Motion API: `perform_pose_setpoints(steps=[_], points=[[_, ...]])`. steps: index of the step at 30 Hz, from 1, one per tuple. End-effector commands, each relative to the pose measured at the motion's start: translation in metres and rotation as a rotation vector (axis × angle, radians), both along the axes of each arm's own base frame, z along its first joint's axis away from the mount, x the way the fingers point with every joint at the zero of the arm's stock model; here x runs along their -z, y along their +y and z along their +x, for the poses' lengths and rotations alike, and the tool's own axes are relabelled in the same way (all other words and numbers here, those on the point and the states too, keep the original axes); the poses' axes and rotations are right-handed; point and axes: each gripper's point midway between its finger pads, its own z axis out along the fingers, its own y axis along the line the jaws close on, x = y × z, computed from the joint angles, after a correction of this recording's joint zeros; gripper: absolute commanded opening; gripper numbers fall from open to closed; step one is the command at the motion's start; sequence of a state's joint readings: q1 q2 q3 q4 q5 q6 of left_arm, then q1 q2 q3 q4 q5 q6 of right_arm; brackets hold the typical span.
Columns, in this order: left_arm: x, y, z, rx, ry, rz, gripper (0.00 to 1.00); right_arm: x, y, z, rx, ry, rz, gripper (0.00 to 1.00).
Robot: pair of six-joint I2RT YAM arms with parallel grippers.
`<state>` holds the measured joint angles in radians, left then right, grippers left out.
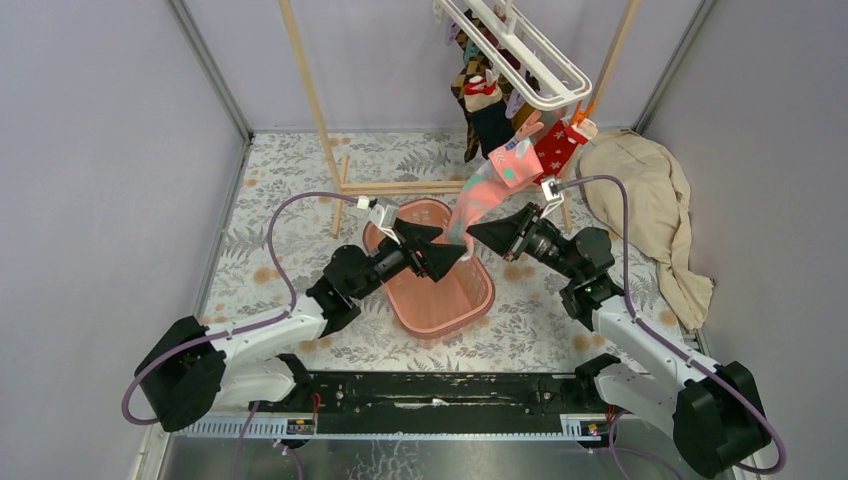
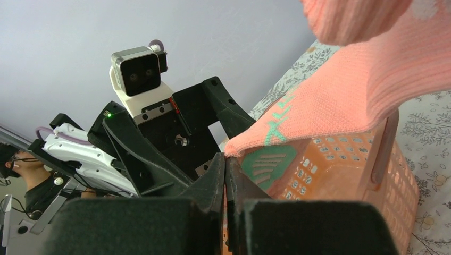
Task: Remove the socks clipped to the hanger
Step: Remove the sock from the hanger.
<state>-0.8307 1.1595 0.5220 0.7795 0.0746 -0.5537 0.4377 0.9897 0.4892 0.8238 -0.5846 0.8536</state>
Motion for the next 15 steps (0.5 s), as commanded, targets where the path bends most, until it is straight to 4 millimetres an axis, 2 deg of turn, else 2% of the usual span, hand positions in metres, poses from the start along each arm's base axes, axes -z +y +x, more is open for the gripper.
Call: perform_pose_setpoints(steps=[1,4,15], points=[[-0.0296,-0.0086,-0.0092,0.064,-0.073,-0.107,0.99,-0.0400,0.0038,-0.0038,-0.010,-0.115,0.065,0.00],[-0.0292,-0.0120,-0.0115,0.088,-0.074,-0.124,0.96,-0.0393,0.0045,-0.0043,-0.011,-0.115,0.066,0.00],[-0.0289,-0.0174,-0.0174,0.135,-0.079,-0.147,0.35,-0.0345,0.0011,-0.0056,0.010,-0.121,0.044,0.00]])
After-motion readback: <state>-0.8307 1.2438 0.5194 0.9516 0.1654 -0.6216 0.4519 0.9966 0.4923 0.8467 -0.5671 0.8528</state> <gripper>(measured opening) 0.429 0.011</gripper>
